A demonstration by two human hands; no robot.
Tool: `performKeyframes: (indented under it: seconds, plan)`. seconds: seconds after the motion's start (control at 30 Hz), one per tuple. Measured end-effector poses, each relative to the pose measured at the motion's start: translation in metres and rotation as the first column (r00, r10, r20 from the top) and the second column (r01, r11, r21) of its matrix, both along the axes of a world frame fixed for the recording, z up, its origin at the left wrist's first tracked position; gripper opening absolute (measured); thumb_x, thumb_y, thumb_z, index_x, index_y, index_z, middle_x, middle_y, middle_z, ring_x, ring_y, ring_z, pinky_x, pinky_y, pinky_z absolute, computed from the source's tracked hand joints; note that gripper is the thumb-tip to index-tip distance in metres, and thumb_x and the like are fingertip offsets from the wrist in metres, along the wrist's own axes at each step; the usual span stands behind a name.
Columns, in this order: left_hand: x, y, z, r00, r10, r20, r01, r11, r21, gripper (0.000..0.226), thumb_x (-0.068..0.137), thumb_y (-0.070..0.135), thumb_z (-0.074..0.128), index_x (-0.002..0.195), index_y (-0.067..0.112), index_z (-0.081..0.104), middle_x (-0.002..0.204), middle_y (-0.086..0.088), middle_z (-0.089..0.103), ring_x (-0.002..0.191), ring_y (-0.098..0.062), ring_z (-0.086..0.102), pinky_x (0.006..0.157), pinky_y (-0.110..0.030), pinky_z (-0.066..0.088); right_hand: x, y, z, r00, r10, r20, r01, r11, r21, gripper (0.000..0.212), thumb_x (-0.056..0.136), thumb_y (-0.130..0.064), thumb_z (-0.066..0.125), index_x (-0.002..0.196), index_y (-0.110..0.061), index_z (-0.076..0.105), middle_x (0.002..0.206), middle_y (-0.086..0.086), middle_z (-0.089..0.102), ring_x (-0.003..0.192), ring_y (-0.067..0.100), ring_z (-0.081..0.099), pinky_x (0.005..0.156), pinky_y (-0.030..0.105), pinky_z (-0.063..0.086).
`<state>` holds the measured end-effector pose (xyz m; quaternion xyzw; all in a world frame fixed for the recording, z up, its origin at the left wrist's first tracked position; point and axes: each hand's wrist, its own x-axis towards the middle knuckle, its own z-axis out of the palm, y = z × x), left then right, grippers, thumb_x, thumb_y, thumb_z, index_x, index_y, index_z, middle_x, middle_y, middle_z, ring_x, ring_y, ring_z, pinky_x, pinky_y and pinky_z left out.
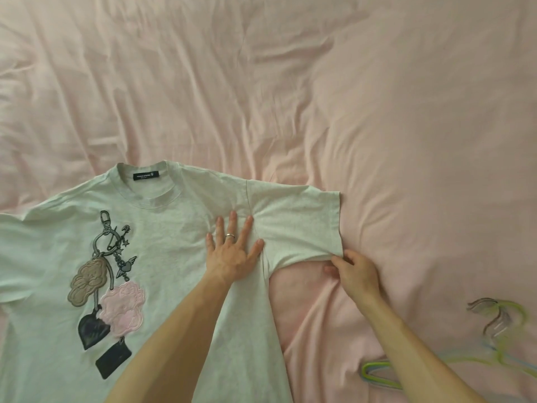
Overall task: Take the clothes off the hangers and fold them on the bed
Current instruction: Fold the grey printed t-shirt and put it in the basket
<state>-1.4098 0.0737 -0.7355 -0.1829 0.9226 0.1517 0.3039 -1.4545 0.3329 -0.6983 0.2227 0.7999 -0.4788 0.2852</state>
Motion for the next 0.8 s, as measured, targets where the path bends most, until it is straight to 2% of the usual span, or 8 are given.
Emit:
performKeyframes:
  seconds: [0.1,0.17,0.27,0.43,0.53,0.6,0.7,0.8]
  plan:
    - [-0.001,0.001,0.0,1.0,0.0,0.0,0.0,1.0,-0.006,0.071,0.094,0.073,0.01,0.151,0.047,-0.022,0.159,0.007,-0.037,0.146,-0.024,-0.033,0.12,-0.052,-0.015,-0.007,-0.004,-0.001,0.998,-0.045,0.041,0.044,0.999,0.019,0.022,0.078,-0.025,0.061,0.078,-0.005,0.07,0.07,0.006,0.073,0.068,0.018,0.068,0.076,0.046,0.06]
    - [-0.001,0.001,0.002,1.0,0.0,0.002,0.0,1.0,-0.004,0.07,0.095,0.072,0.011,0.152,0.047,-0.021,0.159,0.006,-0.035,0.147,-0.024,-0.032,0.12,-0.053,-0.014,-0.015,-0.012,0.001,0.994,-0.101,0.042,0.102,0.995,-0.016,0.024,0.077,-0.023,0.063,0.079,0.001,0.067,0.068,0.008,0.065,0.06,0.02,0.06,0.063,0.04,0.056]
    - [-0.003,0.006,0.005,0.999,0.03,-0.011,-0.03,1.0,0.007,0.071,0.097,0.069,0.015,0.154,0.044,-0.017,0.161,0.004,-0.033,0.147,-0.026,-0.032,0.12,-0.056,-0.014,-0.021,-0.017,0.006,0.989,-0.143,-0.046,0.141,0.989,-0.051,0.023,0.078,-0.031,0.072,0.081,-0.008,0.07,0.064,-0.003,0.059,0.06,0.018,0.053,0.062,0.035,0.046]
    - [-0.009,0.033,0.012,0.971,0.1,-0.217,-0.098,0.995,0.02,0.071,0.097,0.068,0.02,0.156,0.043,-0.013,0.16,0.006,-0.035,0.147,-0.024,-0.034,0.116,-0.06,-0.019,-0.032,-0.017,0.008,0.997,-0.055,0.059,0.063,0.988,-0.14,0.026,0.085,-0.035,0.076,0.102,-0.018,0.066,0.089,-0.001,0.07,0.062,0.014,0.064,0.054,0.029,0.051]
    - [-0.008,0.054,0.007,0.982,0.102,-0.162,-0.087,0.992,0.096,0.076,0.093,0.075,0.02,0.153,0.046,-0.017,0.159,0.007,-0.037,0.144,-0.024,-0.038,0.114,-0.065,-0.018,-0.031,-0.013,0.002,0.997,-0.025,0.072,0.027,0.999,-0.031,0.022,0.089,-0.024,0.072,0.097,-0.004,0.069,0.074,0.006,0.069,0.06,0.017,0.063,0.057,0.031,0.057]
    - [-0.007,0.059,0.0,0.994,0.052,-0.095,-0.045,0.996,0.078,0.086,0.086,0.084,0.019,0.151,0.047,-0.023,0.157,0.006,-0.04,0.142,-0.026,-0.041,0.112,-0.067,-0.019,-0.027,-0.01,-0.004,0.999,-0.034,0.04,0.03,0.995,0.096,0.016,0.089,-0.021,0.066,0.092,-0.006,0.067,0.069,0.005,0.069,0.061,0.022,0.067,0.067,0.037,0.06]
    - [-0.007,0.055,-0.004,0.999,-0.006,-0.038,0.007,1.0,0.025,0.1,0.074,0.095,0.016,0.149,0.046,-0.029,0.153,0.004,-0.045,0.14,-0.029,-0.044,0.109,-0.071,-0.02,-0.021,-0.016,-0.002,0.992,0.081,-0.094,-0.038,0.92,0.39,0.015,0.086,-0.018,0.059,0.101,-0.015,0.057,0.091,0.004,0.069,0.09,0.032,0.068,0.078,0.034,0.05]
    - [-0.011,0.056,0.0,1.0,-0.017,-0.024,0.018,0.999,0.028,0.105,0.073,0.096,0.019,0.149,0.044,-0.03,0.153,0.002,-0.046,0.138,-0.03,-0.045,0.108,-0.073,-0.02,-0.023,-0.034,0.001,0.952,0.096,-0.292,0.041,0.902,0.43,0.039,0.084,-0.022,0.064,0.119,-0.01,0.052,0.115,0.012,0.064,0.107,0.036,0.06,0.088,0.038,0.045]
